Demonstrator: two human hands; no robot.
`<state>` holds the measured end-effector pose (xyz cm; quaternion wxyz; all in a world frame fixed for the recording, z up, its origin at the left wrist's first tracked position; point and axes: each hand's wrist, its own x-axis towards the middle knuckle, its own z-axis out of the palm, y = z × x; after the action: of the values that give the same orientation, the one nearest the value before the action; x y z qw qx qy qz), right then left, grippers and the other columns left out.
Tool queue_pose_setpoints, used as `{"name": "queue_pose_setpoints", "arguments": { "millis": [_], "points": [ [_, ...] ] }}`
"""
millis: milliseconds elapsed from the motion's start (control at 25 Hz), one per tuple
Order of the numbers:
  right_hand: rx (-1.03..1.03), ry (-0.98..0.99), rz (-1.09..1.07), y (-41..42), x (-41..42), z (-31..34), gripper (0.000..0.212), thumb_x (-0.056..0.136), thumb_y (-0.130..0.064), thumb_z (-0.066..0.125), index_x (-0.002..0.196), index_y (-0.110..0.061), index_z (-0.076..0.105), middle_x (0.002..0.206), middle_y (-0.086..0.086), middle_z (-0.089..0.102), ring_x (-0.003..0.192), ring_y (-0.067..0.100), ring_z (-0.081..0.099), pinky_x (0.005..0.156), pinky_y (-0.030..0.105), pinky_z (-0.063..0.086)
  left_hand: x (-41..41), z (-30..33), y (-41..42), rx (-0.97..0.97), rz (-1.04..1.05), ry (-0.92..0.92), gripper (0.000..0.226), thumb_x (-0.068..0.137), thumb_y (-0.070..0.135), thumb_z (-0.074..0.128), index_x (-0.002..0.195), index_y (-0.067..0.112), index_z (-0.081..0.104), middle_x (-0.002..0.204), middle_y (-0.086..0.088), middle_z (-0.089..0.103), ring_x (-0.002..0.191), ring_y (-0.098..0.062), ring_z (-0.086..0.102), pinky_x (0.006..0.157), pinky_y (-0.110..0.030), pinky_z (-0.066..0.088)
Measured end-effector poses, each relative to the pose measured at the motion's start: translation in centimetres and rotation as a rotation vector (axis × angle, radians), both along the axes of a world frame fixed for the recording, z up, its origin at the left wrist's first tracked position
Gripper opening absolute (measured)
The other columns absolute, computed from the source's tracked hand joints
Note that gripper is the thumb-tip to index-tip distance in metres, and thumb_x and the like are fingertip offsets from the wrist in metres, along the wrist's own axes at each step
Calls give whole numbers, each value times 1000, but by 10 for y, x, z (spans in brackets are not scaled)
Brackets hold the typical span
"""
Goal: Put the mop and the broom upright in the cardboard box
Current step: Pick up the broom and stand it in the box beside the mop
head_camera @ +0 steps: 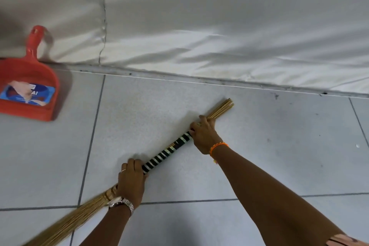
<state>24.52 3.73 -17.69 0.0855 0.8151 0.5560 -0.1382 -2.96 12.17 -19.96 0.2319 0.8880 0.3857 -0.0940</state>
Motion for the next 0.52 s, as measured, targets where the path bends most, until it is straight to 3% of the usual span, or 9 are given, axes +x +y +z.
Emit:
{"name": "queue_pose_setpoints", "arguments": {
  "millis": [40,120,200,240,360,440,520],
  "points": [
    [80,39,-140,2,-2,3,22,89,-16,52,106,-15,66,124,17,56,128,53,34,101,57,31,1,1,-3,17,-20,-9,45,59,12,87,96,5,62,90,-15,63,76,-33,60,59,-39,53],
    [255,218,-632,17,-6,22,20,87,-23,62,107,-18,64,143,20,32,132,45,25,103,46,33,5,15,-2,46,-28,-35,40,62,9,85,93,5,60,81,-12,64,69,-29,61,56,-37,52],
    [517,408,-1027,37,-12,62,41,78,-15,73,112,-20,52,148,14,16,128,38,24,95,36,38,10,46,2,48,-9,-67,37,65,8,83,91,7,57,70,-9,64,60,-25,60,52,-35,51],
    [662,470,-1165,47,-14,89,55,73,-10,78,116,-20,46,147,12,18,125,37,30,91,36,42,13,69,5,44,5,-82,36,66,9,82,91,8,56,68,-7,63,58,-23,60,51,-34,50],
    [967,822,-1583,78,-12,188,85,69,-11,83,136,-14,32,122,9,47,104,25,54,84,29,44,18,150,23,47,74,-120,39,64,8,84,92,9,57,68,-7,62,55,-22,58,48,-31,45],
    [998,1013,-1616,97,-8,261,79,72,-14,83,138,-10,38,110,5,61,94,18,60,88,29,45,21,212,39,18,149,-156,40,66,6,82,97,9,57,72,-10,62,57,-25,59,50,-30,43],
    [1014,1055,-1474,115,-7,338,52,73,-16,82,119,-10,59,101,4,71,86,16,65,90,33,50,21,278,58,44,162,-179,42,68,2,80,103,10,57,78,-9,64,63,-26,60,53,-33,47]
  ]
}}
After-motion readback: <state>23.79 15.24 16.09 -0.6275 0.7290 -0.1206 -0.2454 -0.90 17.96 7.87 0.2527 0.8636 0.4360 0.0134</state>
